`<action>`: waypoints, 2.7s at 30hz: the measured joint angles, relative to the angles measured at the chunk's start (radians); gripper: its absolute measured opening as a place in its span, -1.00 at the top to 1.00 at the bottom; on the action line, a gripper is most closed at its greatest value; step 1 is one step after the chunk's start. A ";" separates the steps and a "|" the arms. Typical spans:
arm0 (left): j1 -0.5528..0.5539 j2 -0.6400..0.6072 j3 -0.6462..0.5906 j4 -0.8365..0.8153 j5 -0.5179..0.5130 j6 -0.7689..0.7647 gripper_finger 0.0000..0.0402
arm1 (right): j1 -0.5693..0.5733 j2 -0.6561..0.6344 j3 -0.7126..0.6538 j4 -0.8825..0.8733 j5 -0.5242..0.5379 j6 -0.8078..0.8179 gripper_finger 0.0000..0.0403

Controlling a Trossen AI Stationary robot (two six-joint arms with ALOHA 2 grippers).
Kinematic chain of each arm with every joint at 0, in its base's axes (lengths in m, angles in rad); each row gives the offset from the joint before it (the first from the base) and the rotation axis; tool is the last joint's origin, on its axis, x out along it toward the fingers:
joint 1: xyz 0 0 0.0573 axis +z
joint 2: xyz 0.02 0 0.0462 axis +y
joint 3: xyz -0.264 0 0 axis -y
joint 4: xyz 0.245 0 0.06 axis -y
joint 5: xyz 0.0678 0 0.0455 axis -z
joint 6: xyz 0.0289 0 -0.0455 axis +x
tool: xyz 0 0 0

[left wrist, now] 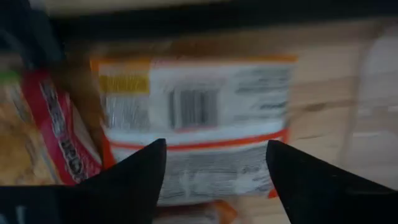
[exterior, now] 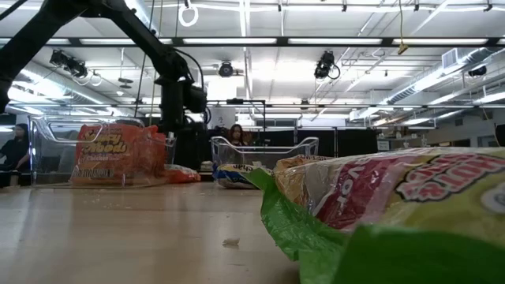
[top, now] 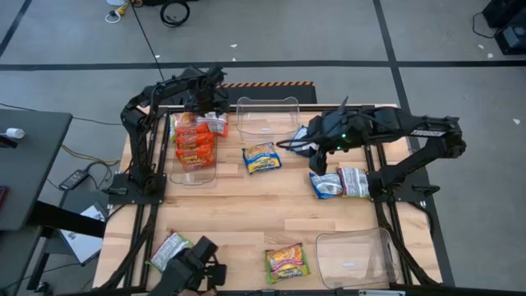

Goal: Sort Maruchan noodles
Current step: Put the orange noodles into the left transparent bin

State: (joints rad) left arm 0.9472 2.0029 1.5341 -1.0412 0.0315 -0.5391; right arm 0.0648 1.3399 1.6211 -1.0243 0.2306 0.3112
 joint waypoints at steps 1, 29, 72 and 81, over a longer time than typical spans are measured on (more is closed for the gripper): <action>0.004 0.009 -0.009 -0.004 0.000 -0.009 -0.41 | -0.001 0.000 -0.010 0.001 0.000 0.000 -0.11; 0.005 0.030 0.108 -0.052 -0.061 0.090 0.95 | -0.017 -0.002 -0.055 0.074 -0.014 -0.018 -0.09; -0.198 -0.640 -0.425 -0.528 0.668 -0.143 0.97 | 0.055 -0.003 -0.055 0.025 -0.096 -0.158 -0.09; -0.103 -0.560 -0.553 -0.506 0.466 -0.051 0.97 | 0.055 -0.003 -0.055 -0.016 -0.094 -0.127 -0.09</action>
State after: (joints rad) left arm 0.8440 1.4427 0.9808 -1.5468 0.4972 -0.5905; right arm 0.1200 1.3369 1.5661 -1.0403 0.1364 0.1842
